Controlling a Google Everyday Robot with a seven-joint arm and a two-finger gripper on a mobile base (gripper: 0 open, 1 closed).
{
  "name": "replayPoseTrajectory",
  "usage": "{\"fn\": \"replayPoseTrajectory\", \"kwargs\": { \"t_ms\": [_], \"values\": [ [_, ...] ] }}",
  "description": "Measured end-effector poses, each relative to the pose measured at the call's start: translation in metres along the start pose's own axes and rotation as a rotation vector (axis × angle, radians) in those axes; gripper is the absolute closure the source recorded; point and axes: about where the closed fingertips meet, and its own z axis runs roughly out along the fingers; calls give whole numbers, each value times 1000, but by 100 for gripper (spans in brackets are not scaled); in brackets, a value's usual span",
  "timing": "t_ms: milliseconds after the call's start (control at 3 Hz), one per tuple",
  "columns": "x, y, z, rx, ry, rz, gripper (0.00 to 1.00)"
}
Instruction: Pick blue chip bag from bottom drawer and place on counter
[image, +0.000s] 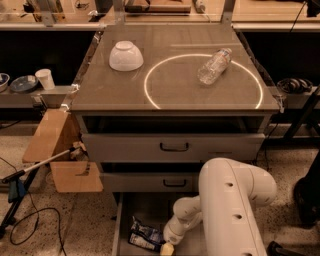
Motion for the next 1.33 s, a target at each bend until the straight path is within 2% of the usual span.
{"fn": "replayPoseTrajectory", "kwargs": {
  "t_ms": [333, 667, 1000, 1333],
  "values": [
    [-7, -7, -6, 78, 0, 7, 0],
    [-12, -19, -4, 132, -24, 10, 0],
    [-12, -19, -4, 132, -24, 10, 0],
    [-12, -19, -4, 132, -24, 10, 27]
  ]
}}
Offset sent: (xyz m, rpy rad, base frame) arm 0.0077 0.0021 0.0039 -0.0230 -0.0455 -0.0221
